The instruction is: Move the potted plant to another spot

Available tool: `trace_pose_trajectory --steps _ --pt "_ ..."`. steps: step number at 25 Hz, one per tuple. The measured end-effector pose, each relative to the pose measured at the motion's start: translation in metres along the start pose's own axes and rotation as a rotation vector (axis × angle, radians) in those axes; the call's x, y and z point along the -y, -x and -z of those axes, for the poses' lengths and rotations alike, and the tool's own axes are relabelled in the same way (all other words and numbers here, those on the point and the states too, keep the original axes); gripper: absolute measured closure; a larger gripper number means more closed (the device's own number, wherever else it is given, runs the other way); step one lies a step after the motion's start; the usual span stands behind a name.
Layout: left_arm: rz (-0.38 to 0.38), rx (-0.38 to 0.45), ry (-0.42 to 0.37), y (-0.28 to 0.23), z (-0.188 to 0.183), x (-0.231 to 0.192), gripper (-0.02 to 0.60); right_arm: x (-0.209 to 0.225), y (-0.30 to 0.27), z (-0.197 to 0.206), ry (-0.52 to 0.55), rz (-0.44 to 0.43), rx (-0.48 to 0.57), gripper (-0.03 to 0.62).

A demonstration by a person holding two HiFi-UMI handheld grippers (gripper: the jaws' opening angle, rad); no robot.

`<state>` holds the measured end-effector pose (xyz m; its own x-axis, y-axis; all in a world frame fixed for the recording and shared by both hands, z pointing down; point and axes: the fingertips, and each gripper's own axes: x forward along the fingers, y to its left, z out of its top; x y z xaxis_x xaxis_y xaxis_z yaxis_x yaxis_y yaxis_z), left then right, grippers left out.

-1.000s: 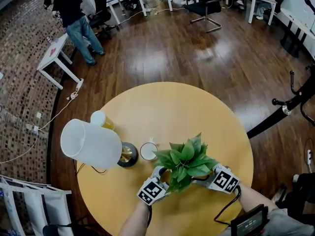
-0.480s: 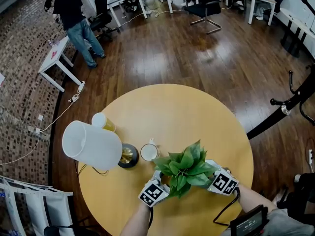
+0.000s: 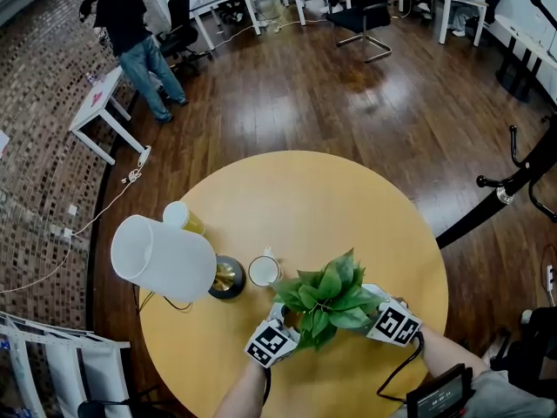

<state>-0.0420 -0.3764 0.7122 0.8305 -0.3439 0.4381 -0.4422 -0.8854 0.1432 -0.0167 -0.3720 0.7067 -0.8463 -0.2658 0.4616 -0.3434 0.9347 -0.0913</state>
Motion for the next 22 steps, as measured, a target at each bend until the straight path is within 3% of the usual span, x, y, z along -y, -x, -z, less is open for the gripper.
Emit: trace_pose_trajectory --steps 2,5,14,19,22 --pt "-0.018 0.000 0.014 -0.001 0.002 -0.003 0.127 0.004 0.002 0.002 -0.014 0.007 0.005 0.237" --pt "-0.043 0.005 0.029 0.003 -0.003 -0.003 0.127 0.006 0.011 -0.002 -0.017 0.014 0.010 0.233" --pt "-0.088 0.056 0.074 0.030 -0.023 0.028 0.167 -0.014 0.044 -0.016 -0.003 0.072 0.014 0.246" --pt "-0.072 0.075 0.075 0.043 -0.037 0.061 0.254 -0.036 0.068 -0.028 -0.004 0.124 0.037 0.297" --pt "-0.070 0.121 0.049 0.057 -0.053 0.086 0.337 -0.059 0.085 -0.042 -0.007 0.161 0.067 0.378"
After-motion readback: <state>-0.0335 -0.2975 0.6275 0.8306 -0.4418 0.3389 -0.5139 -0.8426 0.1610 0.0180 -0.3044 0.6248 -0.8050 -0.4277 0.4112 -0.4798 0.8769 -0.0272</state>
